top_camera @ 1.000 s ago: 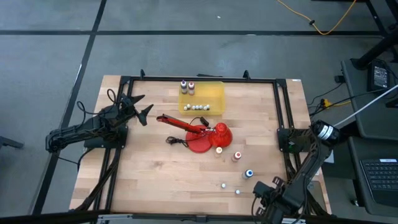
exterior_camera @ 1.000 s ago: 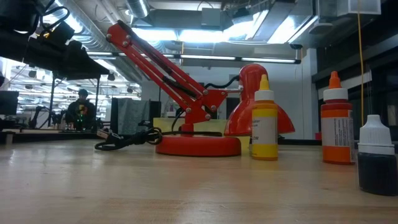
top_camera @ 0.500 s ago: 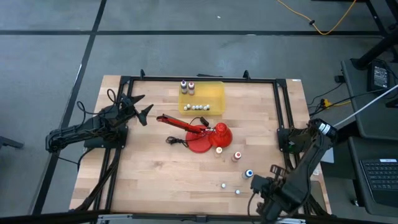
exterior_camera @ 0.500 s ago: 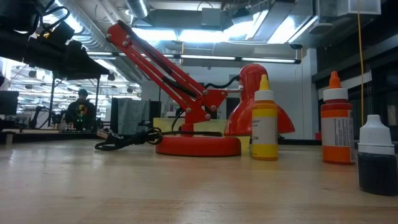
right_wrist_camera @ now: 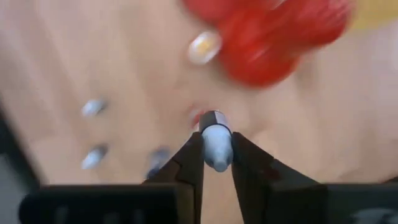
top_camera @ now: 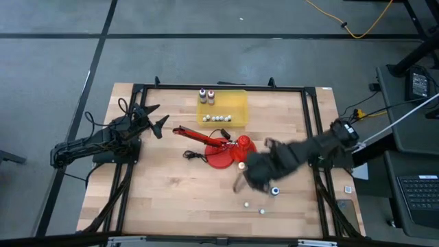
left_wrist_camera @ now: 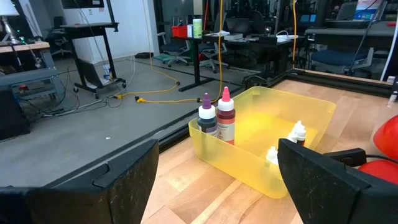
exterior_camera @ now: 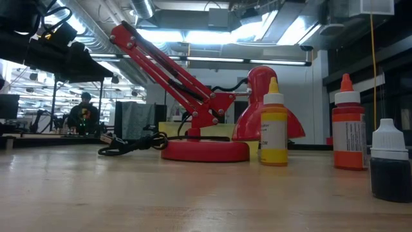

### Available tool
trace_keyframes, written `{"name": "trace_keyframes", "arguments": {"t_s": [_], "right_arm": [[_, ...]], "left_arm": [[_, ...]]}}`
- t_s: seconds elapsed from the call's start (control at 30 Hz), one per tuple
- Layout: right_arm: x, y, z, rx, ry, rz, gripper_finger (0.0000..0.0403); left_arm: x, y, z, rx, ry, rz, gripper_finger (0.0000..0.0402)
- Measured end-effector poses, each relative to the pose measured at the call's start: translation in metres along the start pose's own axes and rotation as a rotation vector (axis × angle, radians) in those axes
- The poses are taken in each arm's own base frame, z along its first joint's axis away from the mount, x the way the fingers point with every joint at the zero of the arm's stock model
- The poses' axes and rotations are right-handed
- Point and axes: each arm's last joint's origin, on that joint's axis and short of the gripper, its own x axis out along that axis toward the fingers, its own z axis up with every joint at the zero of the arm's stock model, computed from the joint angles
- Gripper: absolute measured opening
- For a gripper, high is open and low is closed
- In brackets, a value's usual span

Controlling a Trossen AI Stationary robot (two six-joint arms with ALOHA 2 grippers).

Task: Pick & Place food coloring
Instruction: Put the black food coloring bottle into the yellow bin

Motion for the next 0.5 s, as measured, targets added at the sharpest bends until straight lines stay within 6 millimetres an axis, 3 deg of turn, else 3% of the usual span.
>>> {"name": "trace_keyframes", "arguments": {"t_s": [0.3, 0.5], "right_arm": [[0.019, -0.108, 0.071, 0.025, -0.039, -0.142, 0.0064], [0.036, -0.176, 0.115, 0.018, -0.253, -0.183, 0.0073]], "left_arm": [[0.0, 0.0, 0.0, 0.0, 0.0, 0.0, 0.0319], [0.0, 0.0, 0.0, 0.0, 0.0, 0.0, 0.0319]]}}
